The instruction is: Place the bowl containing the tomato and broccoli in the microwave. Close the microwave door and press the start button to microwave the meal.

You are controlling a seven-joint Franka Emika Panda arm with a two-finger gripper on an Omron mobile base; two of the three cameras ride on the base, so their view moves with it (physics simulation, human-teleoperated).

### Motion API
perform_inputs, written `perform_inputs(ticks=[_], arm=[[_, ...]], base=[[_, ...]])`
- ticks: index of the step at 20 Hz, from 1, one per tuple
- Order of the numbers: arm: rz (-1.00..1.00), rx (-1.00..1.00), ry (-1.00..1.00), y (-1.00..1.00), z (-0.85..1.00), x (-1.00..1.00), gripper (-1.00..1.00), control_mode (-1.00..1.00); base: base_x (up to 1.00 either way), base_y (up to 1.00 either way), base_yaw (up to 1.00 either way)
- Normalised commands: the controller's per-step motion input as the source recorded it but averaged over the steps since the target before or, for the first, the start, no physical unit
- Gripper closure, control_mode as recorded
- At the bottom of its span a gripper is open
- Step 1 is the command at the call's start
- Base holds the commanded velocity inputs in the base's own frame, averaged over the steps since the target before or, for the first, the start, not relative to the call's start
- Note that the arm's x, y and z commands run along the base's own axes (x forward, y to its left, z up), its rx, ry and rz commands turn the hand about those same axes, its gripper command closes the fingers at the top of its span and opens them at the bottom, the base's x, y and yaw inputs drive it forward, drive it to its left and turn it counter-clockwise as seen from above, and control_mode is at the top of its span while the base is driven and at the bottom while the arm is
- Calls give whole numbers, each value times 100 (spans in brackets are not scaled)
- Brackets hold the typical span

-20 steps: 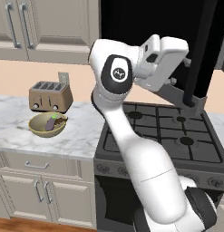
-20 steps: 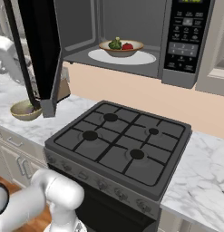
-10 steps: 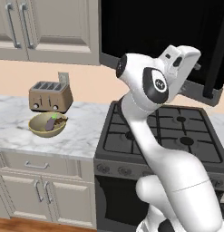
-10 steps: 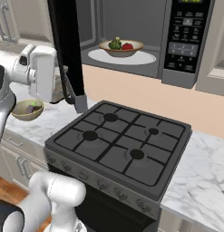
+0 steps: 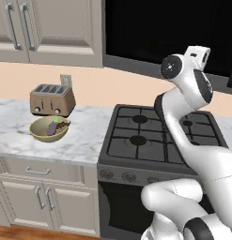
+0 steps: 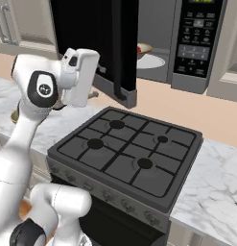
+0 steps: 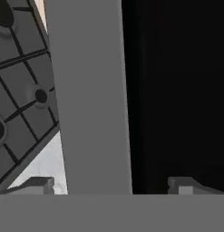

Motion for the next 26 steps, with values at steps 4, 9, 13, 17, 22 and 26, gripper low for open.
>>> perform_inputs(ticks=[4, 9, 13, 17, 22, 26], arm=[[34, 7, 3, -37, 22, 88, -100, -100], [25, 4, 0, -17, 35, 81, -100, -100], [18, 0, 2, 0, 29, 88, -100, -100], [9, 0, 7, -1, 9, 91, -100, -100], [1, 0, 9, -12, 0, 89, -100, -100], [0, 1, 4, -33, -8, -10, -100, -100]], base=[[0, 0, 0], [0, 0, 0], [0, 0, 0], [0, 0, 0], [0, 0, 0], [0, 0, 0]])
